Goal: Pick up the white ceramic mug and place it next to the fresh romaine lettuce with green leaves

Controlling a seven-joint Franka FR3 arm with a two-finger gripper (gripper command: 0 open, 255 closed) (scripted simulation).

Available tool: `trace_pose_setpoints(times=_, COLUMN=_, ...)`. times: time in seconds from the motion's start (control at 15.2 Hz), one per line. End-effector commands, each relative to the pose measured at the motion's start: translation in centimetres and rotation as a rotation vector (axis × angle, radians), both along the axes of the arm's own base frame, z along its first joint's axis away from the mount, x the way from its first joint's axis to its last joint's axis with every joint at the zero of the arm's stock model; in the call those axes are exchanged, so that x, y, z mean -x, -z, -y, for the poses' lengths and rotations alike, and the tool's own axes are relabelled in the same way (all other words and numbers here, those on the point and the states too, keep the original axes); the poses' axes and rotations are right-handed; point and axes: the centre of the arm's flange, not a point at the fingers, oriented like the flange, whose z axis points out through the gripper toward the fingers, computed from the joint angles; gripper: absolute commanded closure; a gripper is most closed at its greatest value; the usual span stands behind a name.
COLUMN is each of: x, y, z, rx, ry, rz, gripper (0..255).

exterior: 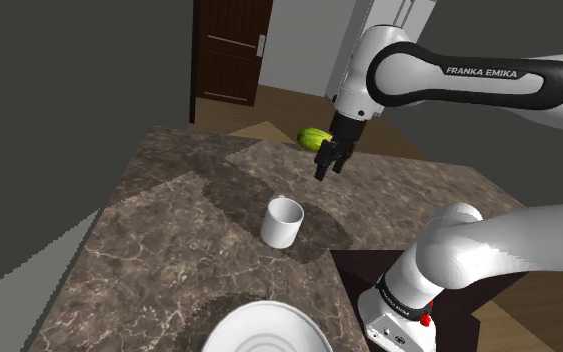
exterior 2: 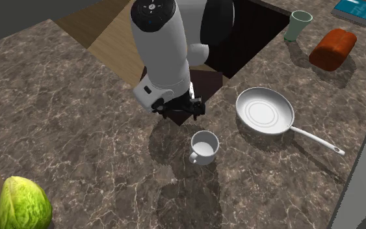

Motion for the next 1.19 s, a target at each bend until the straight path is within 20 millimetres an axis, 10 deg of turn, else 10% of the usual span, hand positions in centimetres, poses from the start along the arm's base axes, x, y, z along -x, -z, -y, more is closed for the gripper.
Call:
trace_pose_setpoints(times=0.0, x=-0.5, y=2.3, z=-1.5, rx=0.022, ry=0.006, rz=0.016, gripper=0)
trace_pose_setpoints(times=0.4, x=-2.4, y=9.1, z=-5.6, rx=0.089, ry=0.021, rz=0.053, gripper=0)
trace_pose_setpoints(times=1.12, x=-2.5, y=13.6, z=-5.9, rx=0.094, ry=0.022, rz=0.056, gripper=0)
